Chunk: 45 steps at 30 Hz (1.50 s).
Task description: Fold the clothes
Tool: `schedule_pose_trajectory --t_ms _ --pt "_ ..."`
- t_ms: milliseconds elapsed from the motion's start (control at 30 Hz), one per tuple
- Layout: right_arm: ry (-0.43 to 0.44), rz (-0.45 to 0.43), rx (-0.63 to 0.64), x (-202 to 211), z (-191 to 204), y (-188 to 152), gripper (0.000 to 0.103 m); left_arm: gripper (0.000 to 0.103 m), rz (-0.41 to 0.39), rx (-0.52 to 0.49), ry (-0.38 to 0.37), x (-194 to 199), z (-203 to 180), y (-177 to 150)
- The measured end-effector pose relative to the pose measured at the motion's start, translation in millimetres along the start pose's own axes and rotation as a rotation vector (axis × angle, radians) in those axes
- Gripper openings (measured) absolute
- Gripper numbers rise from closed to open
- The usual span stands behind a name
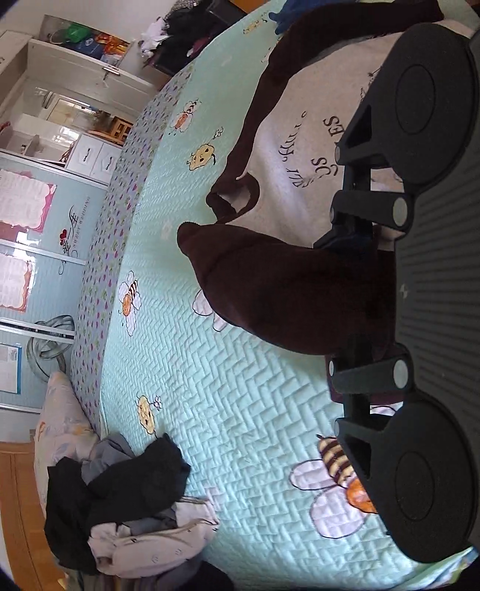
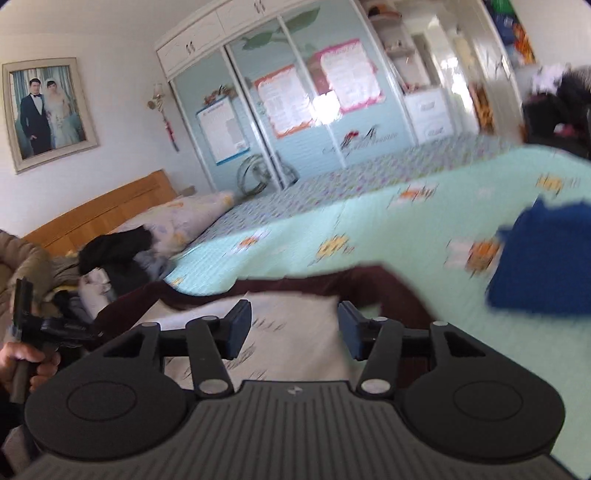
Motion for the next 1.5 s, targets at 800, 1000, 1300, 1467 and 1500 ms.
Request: schedule_pose_trajectory --t_ms 800,1000,1300,1467,1500 --pt "0.353 0.170 0.169 -41.5 48.6 69.5 0.078 0.073 -0.056 0.026 -0.048 15.4 33.4 47.3" --pt "0.354 0.325 0.107 -155.1 18.1 90.2 0.077 0.078 0.062 0.019 -0.089 -42.1 35.1 75.2" --pt "0.355 0.612 0.067 -309.5 -5.9 38.0 0.077 0.087 0.293 -0.054 -0.129 -124.4 46.1 67.4" --pt "0.363 0.728 0.080 -355.1 -15.8 8.9 0.077 0.090 0.319 -0.021 -0.219 -139.9 52.5 67.5" --pt "0.372 0.737 0.081 -362.3 -15.7 4.7 0.077 0.090 0.325 -0.010 -0.239 -143.1 52.5 66.9"
Point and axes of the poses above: each gripper's, at about its wrist camera, not at the fingertips, and x roughly against the way its jaws point, z to its left, y to its top, the point moved 9 cm from there along -x, roughly the way its jaws point, and after that the axes turned 5 degrees about -z, right-handed, at the moved point
